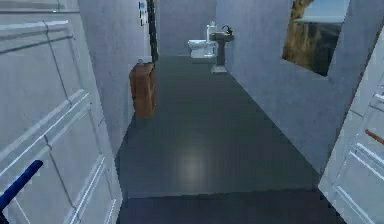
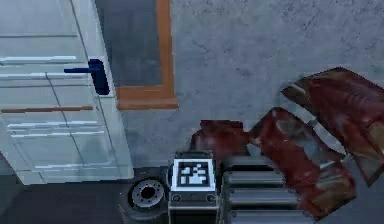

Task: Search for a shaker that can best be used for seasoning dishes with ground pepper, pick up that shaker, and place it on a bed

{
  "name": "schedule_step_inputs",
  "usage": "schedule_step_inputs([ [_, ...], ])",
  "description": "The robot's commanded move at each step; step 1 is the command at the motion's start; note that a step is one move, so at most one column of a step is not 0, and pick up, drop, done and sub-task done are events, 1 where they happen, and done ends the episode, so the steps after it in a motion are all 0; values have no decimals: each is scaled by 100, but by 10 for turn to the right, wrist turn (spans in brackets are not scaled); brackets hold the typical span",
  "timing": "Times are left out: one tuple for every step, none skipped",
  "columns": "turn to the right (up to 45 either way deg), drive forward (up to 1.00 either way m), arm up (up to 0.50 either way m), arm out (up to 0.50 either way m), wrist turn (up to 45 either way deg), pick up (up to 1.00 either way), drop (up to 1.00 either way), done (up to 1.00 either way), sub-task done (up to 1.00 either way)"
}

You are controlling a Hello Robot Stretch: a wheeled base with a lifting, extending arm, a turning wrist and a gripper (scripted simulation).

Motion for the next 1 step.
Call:
schedule_step_inputs([
  [0,100,0,0,0,0,0,0,0],
])
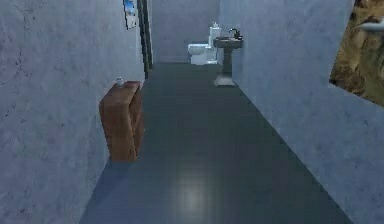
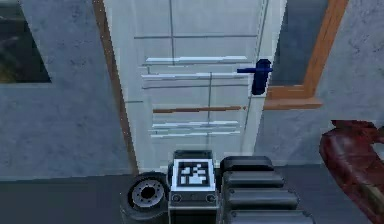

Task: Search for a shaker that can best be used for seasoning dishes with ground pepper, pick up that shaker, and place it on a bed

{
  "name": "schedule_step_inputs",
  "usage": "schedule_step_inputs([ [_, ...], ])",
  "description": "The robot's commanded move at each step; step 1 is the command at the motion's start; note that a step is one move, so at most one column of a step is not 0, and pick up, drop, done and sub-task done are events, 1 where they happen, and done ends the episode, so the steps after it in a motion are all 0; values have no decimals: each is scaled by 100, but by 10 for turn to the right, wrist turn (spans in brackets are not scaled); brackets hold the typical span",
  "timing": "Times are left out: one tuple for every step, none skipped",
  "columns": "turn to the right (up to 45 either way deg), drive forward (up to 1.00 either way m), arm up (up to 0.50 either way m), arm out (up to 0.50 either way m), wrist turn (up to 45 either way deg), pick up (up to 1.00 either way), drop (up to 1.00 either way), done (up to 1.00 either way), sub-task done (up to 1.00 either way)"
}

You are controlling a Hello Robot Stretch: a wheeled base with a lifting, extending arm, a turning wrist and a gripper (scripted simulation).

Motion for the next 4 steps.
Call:
schedule_step_inputs([
  [0,100,0,0,0,0,0,0,0],
  [0,100,0,0,0,0,0,0,0],
  [-30,0,0,0,0,0,0,0,0],
  [0,75,0,0,0,0,0,0,0],
])
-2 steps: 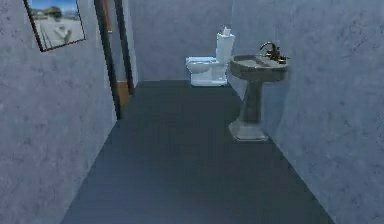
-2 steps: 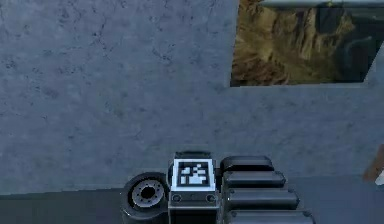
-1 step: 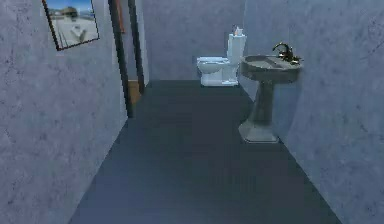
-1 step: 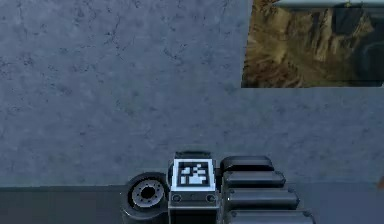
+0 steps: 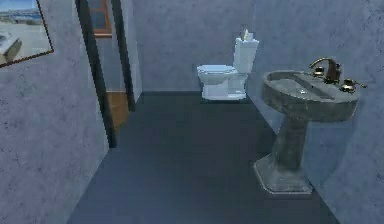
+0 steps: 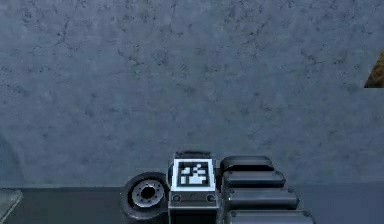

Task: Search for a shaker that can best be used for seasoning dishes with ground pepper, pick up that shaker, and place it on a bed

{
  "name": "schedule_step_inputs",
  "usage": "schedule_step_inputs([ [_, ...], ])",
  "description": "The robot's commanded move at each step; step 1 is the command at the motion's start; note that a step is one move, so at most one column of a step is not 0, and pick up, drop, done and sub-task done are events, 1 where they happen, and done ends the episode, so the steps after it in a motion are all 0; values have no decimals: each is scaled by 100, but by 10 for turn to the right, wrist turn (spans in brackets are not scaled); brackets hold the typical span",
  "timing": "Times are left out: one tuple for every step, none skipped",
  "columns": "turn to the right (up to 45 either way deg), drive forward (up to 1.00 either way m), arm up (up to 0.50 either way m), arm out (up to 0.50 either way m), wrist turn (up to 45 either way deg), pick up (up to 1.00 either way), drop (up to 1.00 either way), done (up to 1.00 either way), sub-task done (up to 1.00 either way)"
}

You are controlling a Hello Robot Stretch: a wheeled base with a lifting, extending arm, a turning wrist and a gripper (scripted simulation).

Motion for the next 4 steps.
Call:
schedule_step_inputs([
  [-120,0,0,0,0,0,0,0,0],
  [0,100,0,0,0,0,0,0,0],
  [0,100,0,0,0,0,0,0,0],
  [-90,0,0,0,0,0,0,0,0],
])
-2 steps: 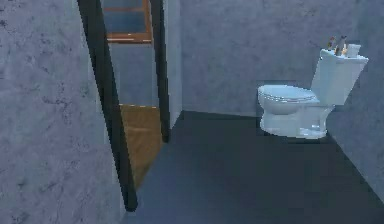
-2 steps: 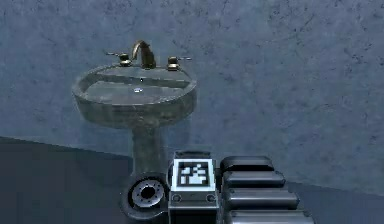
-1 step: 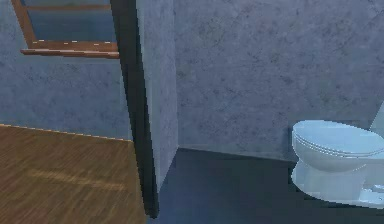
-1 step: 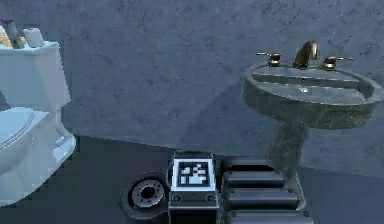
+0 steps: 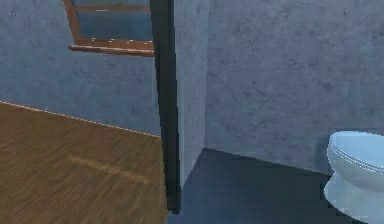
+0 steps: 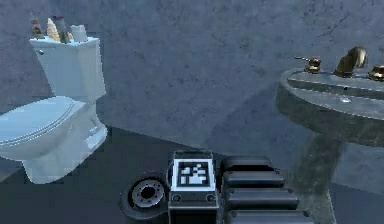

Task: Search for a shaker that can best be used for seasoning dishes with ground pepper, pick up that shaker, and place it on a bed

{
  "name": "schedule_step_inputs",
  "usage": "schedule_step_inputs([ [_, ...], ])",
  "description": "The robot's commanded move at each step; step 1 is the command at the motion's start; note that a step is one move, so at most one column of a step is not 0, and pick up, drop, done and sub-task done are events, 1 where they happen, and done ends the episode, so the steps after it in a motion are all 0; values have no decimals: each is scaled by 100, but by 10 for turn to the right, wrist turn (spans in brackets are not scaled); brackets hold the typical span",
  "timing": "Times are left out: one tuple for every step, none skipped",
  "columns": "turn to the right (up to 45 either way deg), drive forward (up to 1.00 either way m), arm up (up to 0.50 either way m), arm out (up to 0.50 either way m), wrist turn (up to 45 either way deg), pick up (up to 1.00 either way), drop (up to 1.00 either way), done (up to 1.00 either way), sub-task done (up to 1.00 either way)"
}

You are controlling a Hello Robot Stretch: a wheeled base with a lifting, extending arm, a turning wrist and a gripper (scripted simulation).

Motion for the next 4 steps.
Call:
schedule_step_inputs([
  [0,20,0,0,0,0,0,0,0],
  [120,0,0,0,0,0,0,0,0],
  [0,20,0,0,0,0,0,0,0],
  [-450,0,0,0,0,0,0,0,0],
])
